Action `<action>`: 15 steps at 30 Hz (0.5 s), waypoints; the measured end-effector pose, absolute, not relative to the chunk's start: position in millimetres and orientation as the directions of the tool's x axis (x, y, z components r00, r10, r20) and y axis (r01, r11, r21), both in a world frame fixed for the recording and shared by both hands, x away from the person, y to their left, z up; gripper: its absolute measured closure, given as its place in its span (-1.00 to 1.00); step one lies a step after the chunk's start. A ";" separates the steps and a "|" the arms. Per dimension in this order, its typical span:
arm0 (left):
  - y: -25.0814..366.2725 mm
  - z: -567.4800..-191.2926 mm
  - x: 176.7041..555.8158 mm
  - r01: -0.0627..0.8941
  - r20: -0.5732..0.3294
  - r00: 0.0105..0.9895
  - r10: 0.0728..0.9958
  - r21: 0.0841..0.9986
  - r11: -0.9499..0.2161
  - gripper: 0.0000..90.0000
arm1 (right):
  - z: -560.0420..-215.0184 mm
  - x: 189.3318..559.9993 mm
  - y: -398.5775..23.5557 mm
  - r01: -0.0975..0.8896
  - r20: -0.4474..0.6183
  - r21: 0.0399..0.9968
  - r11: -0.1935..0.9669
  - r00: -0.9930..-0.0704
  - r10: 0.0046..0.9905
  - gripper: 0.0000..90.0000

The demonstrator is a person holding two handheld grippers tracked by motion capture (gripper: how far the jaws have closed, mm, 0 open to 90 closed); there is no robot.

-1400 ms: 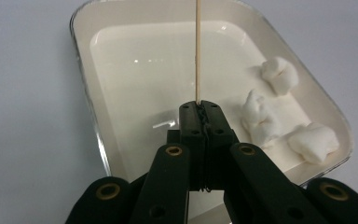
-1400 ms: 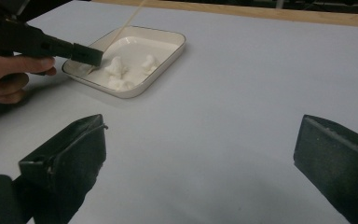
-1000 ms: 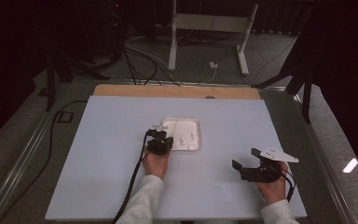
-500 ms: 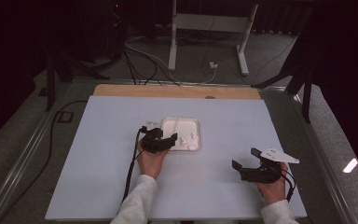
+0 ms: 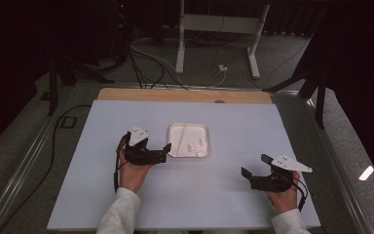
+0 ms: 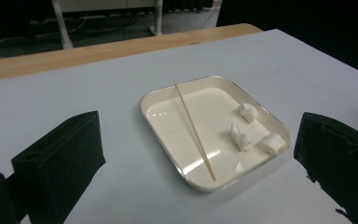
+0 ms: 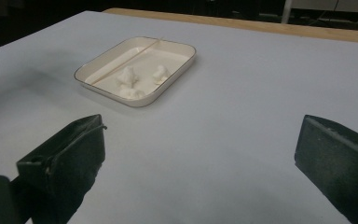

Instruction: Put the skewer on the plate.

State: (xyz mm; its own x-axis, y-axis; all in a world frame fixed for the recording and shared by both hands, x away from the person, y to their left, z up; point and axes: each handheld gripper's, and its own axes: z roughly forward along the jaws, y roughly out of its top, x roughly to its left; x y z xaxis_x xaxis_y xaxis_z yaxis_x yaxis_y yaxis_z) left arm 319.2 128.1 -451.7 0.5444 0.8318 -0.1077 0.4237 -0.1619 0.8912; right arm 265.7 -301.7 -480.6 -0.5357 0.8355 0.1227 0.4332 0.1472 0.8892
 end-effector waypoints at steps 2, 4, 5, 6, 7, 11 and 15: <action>137.7 -449.0 313.9 0.405 -0.105 0.548 0.830 0.902 -0.153 -0.97 | -481.2 266.0 -301.2 0.432 0.119 0.889 0.150 -0.536 0.836 -0.96; 146.7 -446.5 308.1 0.375 -0.089 0.554 0.827 0.914 -0.153 -0.98 | -481.6 266.0 -300.7 0.429 0.116 0.890 0.152 -0.537 0.835 -0.96; 151.0 -445.4 304.9 0.359 -0.076 0.558 0.826 0.920 -0.157 -0.98 | -481.7 266.1 -300.5 0.427 0.117 0.892 0.150 -0.538 0.834 -0.96; 155.2 -444.5 301.6 0.343 -0.062 0.561 0.826 0.925 -0.163 -0.98 | -481.8 266.2 -300.3 0.425 0.117 0.892 0.150 -0.539 0.834 -0.96; 159.1 -444.1 298.3 0.331 -0.056 0.564 0.824 0.929 -0.164 -0.98 | -481.8 266.2 -300.3 0.424 0.116 0.893 0.150 -0.538 0.835 -0.96; 176.3 -445.4 284.5 0.290 -0.032 0.563 0.826 0.943 -0.162 -0.98 | -482.7 266.7 -301.3 0.419 0.115 0.897 0.144 -0.534 0.838 -0.96; 190.6 -451.2 270.2 0.256 0.020 0.521 0.854 0.950 -0.178 -0.98 | -483.4 267.0 -303.5 0.411 0.116 0.902 0.134 -0.528 0.841 -0.96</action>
